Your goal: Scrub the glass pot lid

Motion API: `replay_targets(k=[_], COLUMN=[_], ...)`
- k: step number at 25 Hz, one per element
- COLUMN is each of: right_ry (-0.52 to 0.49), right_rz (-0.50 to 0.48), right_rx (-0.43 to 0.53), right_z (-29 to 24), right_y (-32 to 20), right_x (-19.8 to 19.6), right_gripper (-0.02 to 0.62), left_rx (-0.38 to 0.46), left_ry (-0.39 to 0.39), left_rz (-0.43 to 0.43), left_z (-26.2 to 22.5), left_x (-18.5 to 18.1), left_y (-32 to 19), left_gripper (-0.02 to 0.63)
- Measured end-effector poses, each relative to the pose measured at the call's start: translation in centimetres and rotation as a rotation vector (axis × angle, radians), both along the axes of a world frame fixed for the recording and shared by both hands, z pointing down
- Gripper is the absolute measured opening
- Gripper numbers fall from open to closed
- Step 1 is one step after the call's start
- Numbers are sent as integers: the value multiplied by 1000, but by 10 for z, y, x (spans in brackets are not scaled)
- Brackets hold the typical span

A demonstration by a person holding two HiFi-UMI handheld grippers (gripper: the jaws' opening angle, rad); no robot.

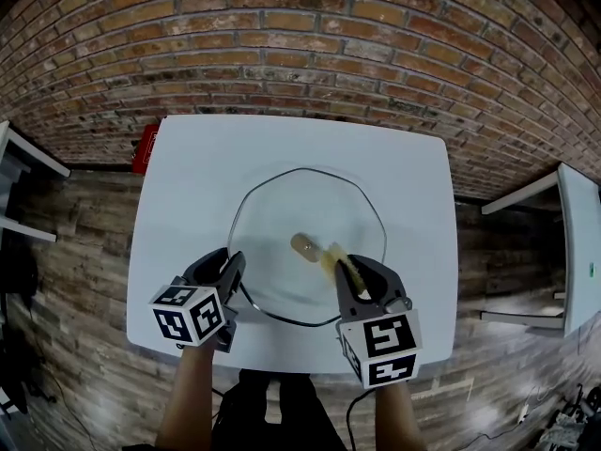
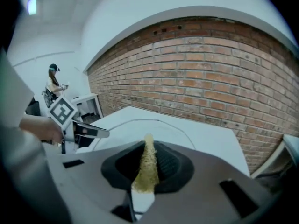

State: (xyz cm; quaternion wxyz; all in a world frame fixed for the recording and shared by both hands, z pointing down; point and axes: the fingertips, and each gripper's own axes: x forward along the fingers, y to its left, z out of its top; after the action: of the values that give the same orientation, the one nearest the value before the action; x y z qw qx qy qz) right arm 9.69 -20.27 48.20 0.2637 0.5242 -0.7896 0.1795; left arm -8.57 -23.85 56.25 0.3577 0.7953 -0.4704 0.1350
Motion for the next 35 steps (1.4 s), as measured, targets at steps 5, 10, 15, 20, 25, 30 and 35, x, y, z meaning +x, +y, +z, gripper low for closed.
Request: replay_targets(k=[5, 10, 15, 20, 25, 30, 35], right_ry=[-103, -113, -75, -17, 16, 59, 75], right_rz=[-177, -218, -203, -131, -29, 36, 74], right_rx=[-34, -80, -109, -132, -137, -126, -127], right_z=[3, 19, 32, 43, 44, 42, 42], right_y=[28, 40, 42, 43, 41, 36, 30], right_x=[-87, -108, -91, -53, -8, 19, 36], right_gripper=[58, 58, 58, 58, 58, 58, 58], left_rx=[1, 1, 3, 2, 3, 3, 6], left_ry=[-1, 1, 2, -2, -4, -6, -8], left_rz=[-3, 0, -2, -2, 2, 3, 0], left_z=[0, -1, 0, 0, 1, 1, 0], left_x=[0, 2, 1, 1, 0, 1, 1], left_y=[-1, 0, 0, 0, 1, 2, 1], left_gripper=[133, 133, 133, 133, 133, 133, 133])
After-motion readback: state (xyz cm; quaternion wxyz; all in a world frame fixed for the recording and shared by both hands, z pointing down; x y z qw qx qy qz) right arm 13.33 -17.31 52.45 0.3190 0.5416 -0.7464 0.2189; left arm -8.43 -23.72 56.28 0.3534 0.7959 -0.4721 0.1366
